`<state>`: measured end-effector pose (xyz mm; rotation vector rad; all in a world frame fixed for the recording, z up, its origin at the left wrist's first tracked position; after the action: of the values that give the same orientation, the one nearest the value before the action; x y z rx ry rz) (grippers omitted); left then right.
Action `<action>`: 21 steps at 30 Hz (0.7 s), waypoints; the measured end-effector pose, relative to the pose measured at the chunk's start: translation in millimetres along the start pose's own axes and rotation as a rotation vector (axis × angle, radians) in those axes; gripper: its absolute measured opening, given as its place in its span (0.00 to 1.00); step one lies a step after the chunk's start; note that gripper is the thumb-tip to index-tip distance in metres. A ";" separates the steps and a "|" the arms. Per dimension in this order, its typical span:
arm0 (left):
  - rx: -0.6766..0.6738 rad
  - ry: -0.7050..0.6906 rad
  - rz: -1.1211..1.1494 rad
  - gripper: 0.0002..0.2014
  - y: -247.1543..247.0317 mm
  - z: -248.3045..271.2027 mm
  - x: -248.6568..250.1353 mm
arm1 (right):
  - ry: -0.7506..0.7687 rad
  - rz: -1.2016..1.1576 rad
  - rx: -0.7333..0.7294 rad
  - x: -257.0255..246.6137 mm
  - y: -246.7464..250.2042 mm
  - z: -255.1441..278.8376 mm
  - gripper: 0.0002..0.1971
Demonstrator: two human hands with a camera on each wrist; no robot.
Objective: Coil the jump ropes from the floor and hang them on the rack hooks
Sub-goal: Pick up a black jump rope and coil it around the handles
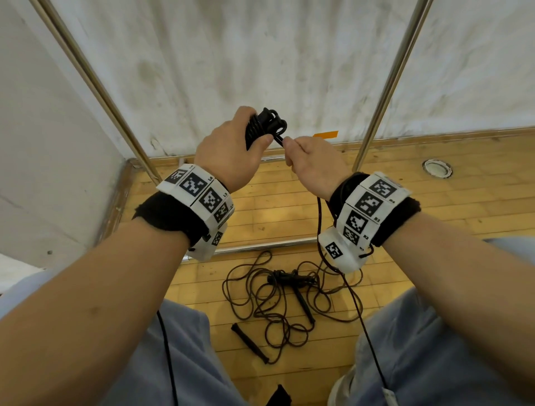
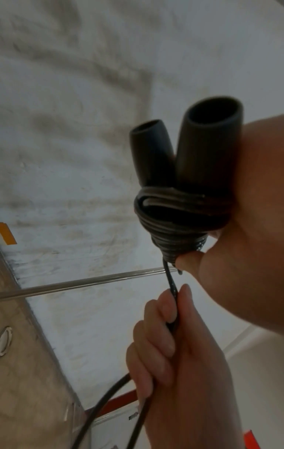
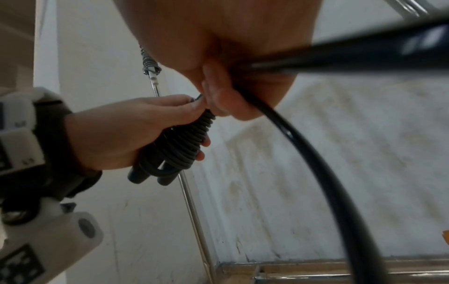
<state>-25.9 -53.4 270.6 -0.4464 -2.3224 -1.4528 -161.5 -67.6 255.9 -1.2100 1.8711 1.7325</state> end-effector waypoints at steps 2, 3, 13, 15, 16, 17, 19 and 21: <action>-0.004 -0.012 -0.010 0.24 -0.6 0.3 1.1 | 0.014 -0.004 0.010 -4.6 2.6 0.8 0.23; -0.001 -0.015 -0.014 0.24 -0.5 0.0 1.2 | 0.022 0.000 0.013 -6.1 3.3 0.8 0.23; 0.010 0.047 -0.071 0.20 -1.8 -3.1 -13.1 | -0.036 0.002 -0.057 -1.4 3.9 4.2 0.22; -0.010 0.046 -0.090 0.20 -4.7 -2.4 -12.9 | -0.026 0.037 -0.057 -4.3 4.0 5.5 0.24; -0.021 0.046 -0.101 0.20 -6.5 -2.2 -12.6 | -0.025 0.059 -0.062 -5.0 3.4 5.9 0.25; -0.031 0.047 -0.112 0.20 -8.2 -1.9 -12.4 | -0.036 0.067 -0.075 -4.6 1.9 6.6 0.25; -0.040 0.049 -0.121 0.20 -10.5 -1.7 -11.5 | -0.107 -0.033 -0.113 0.9 -2.6 8.1 0.26; -0.031 0.053 -0.116 0.21 -10.0 -2.6 -11.9 | -0.269 -0.296 -0.166 12.3 -10.8 11.4 0.24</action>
<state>-19.6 -60.8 258.2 -0.2820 -2.3206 -1.5363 -164.2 -60.5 237.5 -1.1745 1.3451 1.8056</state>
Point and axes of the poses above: each hand's wrist, its own z-axis away from the middle knuckle, its own y-axis out of the back of the hand, x = y × z, the point moved 10 cm from there along -z, towards the middle knuckle, and after that the axes turned 5 degrees about x, right-handed, at the moved point
